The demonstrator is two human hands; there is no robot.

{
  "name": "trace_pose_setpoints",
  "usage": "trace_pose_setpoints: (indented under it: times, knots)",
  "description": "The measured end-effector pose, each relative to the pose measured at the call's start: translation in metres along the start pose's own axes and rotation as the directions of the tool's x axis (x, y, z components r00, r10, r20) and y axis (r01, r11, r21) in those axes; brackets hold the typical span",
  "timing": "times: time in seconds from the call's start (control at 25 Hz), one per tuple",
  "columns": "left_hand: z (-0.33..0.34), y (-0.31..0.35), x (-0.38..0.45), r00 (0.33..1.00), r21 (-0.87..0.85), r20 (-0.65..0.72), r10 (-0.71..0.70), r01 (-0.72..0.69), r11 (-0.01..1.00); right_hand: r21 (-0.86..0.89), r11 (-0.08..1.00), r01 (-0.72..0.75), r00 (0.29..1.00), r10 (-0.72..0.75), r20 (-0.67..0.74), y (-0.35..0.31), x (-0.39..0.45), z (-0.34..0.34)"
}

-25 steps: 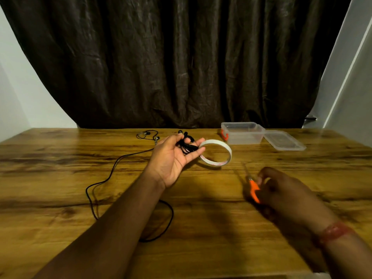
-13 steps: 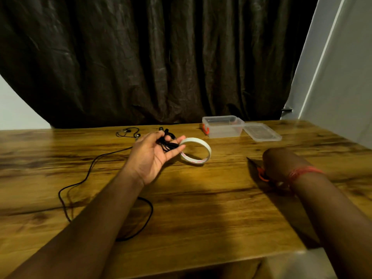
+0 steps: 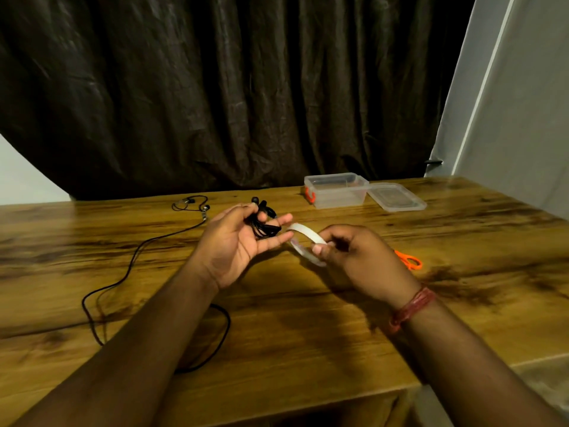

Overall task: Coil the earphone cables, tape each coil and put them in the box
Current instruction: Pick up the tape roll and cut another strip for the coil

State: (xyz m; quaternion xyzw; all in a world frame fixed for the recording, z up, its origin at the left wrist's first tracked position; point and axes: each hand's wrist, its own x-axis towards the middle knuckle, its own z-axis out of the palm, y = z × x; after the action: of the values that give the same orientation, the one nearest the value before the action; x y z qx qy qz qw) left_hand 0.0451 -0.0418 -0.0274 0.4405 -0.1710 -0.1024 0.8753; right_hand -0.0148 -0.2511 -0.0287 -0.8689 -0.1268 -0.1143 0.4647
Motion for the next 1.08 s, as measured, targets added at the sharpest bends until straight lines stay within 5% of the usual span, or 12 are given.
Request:
trace_pose_setpoints:
  times: [0.08, 0.2, 0.32, 0.72, 0.88, 0.96, 1.08]
  knots:
    - [-0.001, 0.002, 0.000, 1.000, 0.009, 0.001, -0.001, 0.001, 1.000, -0.240, 0.971, 0.007, 1.000, -0.014, -0.025, 0.009, -0.001, -0.011]
    - [0.000, 0.004, -0.001, 1.000, 0.029, 0.011, -0.011, 0.011, 1.000, -0.701, 0.712, -0.035, 0.999, 0.029, -0.020, 0.017, 0.001, -0.024]
    - [0.001, 0.005, -0.004, 1.000, 0.045, 0.013, -0.018, 0.017, 0.999, -0.794, 0.605, -0.060, 0.996, 0.089, -0.007, 0.022, 0.002, -0.032]
    - [-0.001, 0.004, -0.004, 0.998, 0.173, 0.027, -0.048, 0.043, 0.984, -0.685, 0.728, -0.031, 0.960, 0.213, 0.184, 0.021, 0.007, -0.046]
    - [-0.001, 0.004, -0.005, 0.998, 0.154, 0.033, -0.056, 0.051, 0.987, -0.766, 0.636, 0.092, 0.937, 0.206, 0.283, 0.005, 0.018, -0.051]
    - [-0.001, 0.002, -0.005, 0.998, 0.166, 0.035, -0.060, 0.053, 0.985, -0.626, 0.765, 0.151, 0.975, -0.012, 0.220, -0.007, 0.035, -0.039]
    - [0.000, 0.002, -0.005, 0.998, 0.214, 0.009, -0.069, 0.066, 0.975, -0.133, 0.963, 0.235, 0.972, -0.231, 0.043, -0.027, 0.061, -0.006]
